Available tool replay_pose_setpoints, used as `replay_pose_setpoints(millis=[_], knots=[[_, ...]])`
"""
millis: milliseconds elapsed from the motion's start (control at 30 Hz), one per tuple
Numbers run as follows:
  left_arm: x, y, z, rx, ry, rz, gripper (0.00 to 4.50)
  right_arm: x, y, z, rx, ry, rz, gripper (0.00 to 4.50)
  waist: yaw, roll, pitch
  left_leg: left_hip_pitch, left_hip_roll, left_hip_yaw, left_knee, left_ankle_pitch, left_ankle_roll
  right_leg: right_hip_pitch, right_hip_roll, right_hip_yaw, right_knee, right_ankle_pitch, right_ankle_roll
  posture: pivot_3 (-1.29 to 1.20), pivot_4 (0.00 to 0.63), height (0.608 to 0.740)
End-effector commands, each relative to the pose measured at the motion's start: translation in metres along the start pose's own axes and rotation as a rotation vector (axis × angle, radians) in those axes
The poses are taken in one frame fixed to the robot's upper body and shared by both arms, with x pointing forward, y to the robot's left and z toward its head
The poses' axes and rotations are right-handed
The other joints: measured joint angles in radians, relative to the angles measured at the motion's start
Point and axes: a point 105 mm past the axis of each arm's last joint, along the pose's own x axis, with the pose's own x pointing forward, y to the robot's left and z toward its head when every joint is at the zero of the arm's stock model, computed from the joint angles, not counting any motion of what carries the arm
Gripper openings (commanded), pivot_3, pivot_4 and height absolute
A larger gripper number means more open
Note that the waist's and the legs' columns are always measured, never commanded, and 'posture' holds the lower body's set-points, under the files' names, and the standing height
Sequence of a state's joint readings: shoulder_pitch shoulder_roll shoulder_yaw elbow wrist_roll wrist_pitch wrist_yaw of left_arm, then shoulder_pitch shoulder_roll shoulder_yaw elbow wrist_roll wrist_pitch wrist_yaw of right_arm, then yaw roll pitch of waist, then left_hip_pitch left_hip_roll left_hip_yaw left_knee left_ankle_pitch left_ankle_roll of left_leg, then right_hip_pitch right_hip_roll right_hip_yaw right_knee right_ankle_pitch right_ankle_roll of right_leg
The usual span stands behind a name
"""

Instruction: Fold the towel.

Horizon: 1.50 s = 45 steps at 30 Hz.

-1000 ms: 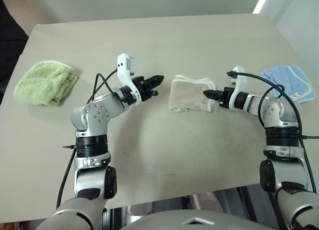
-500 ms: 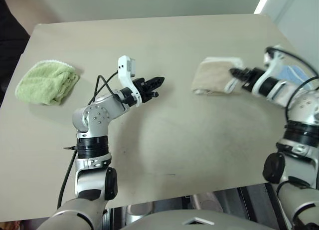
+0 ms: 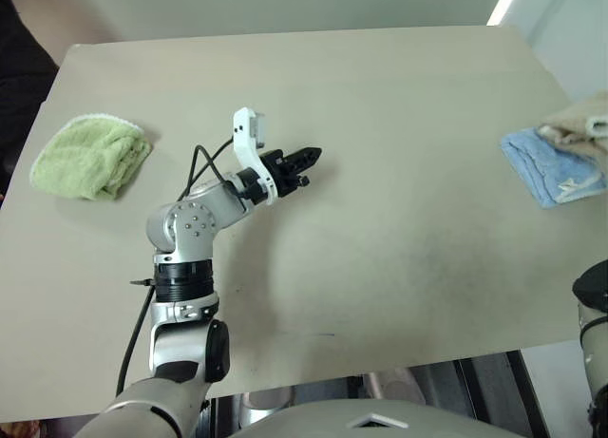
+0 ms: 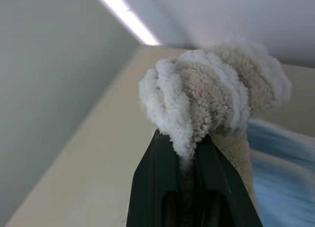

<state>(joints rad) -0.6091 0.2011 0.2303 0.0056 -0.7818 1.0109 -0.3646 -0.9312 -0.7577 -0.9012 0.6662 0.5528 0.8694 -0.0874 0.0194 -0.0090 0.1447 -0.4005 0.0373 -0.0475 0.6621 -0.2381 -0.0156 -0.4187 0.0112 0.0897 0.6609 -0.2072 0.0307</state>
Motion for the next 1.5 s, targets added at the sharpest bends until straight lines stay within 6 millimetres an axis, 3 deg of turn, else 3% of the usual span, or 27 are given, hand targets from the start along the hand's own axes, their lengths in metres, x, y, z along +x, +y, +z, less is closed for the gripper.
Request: replay_pose_setpoints(millis=[33,100,367,567,833,1033,1167,1300,1367,1500], knots=[[0.001,-0.010,0.009,0.025,-0.036,-0.033,0.00,0.003,-0.028,-0.003,0.037,-0.004,-0.089,0.01,-0.003,0.001,0.000,0.000,0.000,0.001,0.000,0.000,0.000,-0.001,0.000,0.001,0.000,0.000,0.000,0.00,0.150,0.740],[0.000,-0.010,0.009,0.024,-0.037,-0.030,0.00,0.007,-0.043,-0.020,0.063,0.051,-0.129,0.01,-0.003,0.001,0.000,0.000,0.000,0.000,0.000,0.000,0.000,-0.001,0.000,0.001,0.001,0.000,0.001,0.00,0.150,0.740],[-0.002,-0.009,0.008,0.021,-0.038,-0.021,0.00,0.011,-0.044,-0.034,-0.006,0.111,-0.136,0.01,-0.006,0.002,0.000,0.001,-0.001,0.006,0.002,-0.001,0.003,-0.001,0.002,0.018,0.000,0.004,0.009,0.00,0.150,0.740],[-0.002,-0.009,0.007,0.018,-0.037,-0.020,0.00,0.011,-0.035,-0.030,-0.089,0.099,-0.094,1.79,-0.007,0.002,0.000,0.001,-0.001,0.008,0.003,-0.002,0.005,-0.001,0.001,0.022,0.000,0.005,0.011,0.00,0.150,0.740],[0.000,-0.011,0.008,0.017,-0.036,-0.031,0.00,0.005,-0.029,-0.014,-0.165,0.016,-0.100,4.47,-0.007,0.002,0.000,0.001,-0.001,0.009,0.003,-0.002,0.005,-0.001,0.001,0.022,0.000,0.005,0.011,0.00,0.150,0.740],[0.001,-0.013,0.007,0.015,-0.031,-0.043,0.00,-0.007,-0.030,0.001,-0.225,-0.072,-0.121,4.47,-0.007,0.002,0.000,0.001,-0.002,0.009,0.003,-0.002,0.005,-0.001,0.001,0.022,-0.001,0.005,0.011,0.00,0.150,0.740],[0.000,-0.012,0.009,0.013,-0.034,-0.049,0.00,-0.019,-0.002,0.012,-0.379,-0.163,-0.007,4.47,-0.008,0.002,0.000,0.001,-0.002,0.009,0.003,-0.002,0.005,-0.002,0.001,0.022,-0.001,0.005,0.011,0.00,0.150,0.740],[-0.005,-0.004,0.012,0.066,-0.043,-0.015,0.00,-0.035,0.034,0.007,-0.782,-0.243,0.129,4.47,-0.010,0.002,0.000,0.001,-0.002,0.009,0.003,-0.002,0.005,-0.002,0.002,0.022,-0.001,0.005,0.012,0.00,0.150,0.740],[-0.007,0.000,0.012,0.104,-0.035,0.004,0.00,-0.039,0.041,0.001,-0.877,-0.251,0.168,4.47,-0.013,0.002,0.000,0.001,-0.002,0.009,0.003,-0.002,0.005,-0.002,0.002,0.022,-0.001,0.005,0.012,0.00,0.150,0.740],[-0.007,0.001,0.012,0.118,-0.034,0.004,0.00,-0.041,0.043,-0.001,-0.904,-0.255,0.181,4.47,-0.013,0.002,0.000,0.001,-0.003,0.009,0.003,-0.002,0.005,-0.001,0.002,0.022,-0.003,0.005,0.013,0.00,0.150,0.740]])
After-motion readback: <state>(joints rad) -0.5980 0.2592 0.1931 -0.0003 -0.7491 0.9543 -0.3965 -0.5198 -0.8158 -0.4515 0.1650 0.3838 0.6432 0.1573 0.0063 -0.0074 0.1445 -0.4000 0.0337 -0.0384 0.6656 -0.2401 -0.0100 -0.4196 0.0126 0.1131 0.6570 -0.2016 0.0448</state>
